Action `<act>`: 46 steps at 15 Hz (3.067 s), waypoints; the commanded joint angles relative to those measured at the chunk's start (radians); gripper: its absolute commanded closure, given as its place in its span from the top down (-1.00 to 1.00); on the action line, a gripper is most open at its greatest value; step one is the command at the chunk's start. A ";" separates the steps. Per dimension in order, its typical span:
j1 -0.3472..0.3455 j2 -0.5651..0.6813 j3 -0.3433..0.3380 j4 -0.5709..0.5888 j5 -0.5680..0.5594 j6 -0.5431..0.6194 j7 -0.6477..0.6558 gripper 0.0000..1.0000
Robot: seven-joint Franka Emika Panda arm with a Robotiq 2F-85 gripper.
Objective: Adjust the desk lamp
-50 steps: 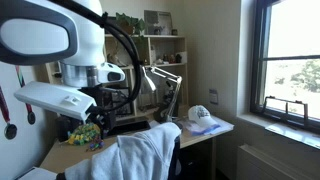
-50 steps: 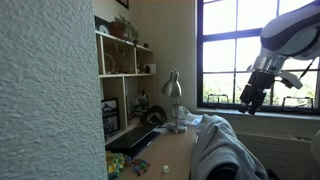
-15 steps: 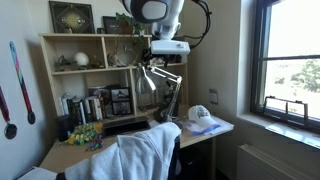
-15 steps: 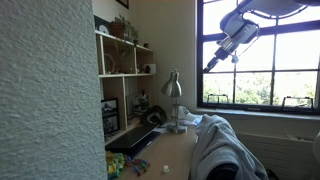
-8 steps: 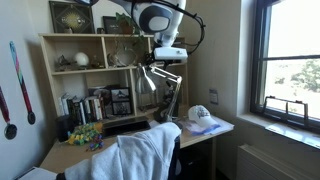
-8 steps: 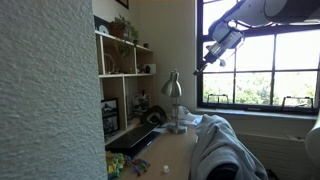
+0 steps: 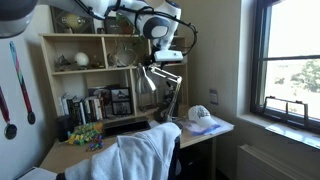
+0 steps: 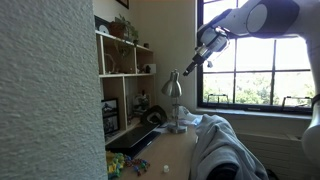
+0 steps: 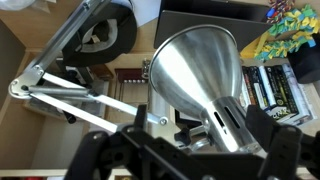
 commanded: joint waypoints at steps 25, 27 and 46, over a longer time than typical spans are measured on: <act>-0.057 0.176 0.120 0.257 0.020 -0.076 0.017 0.50; -0.059 0.175 0.119 0.255 0.019 -0.075 0.015 0.35; -0.060 0.147 0.107 0.222 -0.007 -0.035 -0.024 -0.89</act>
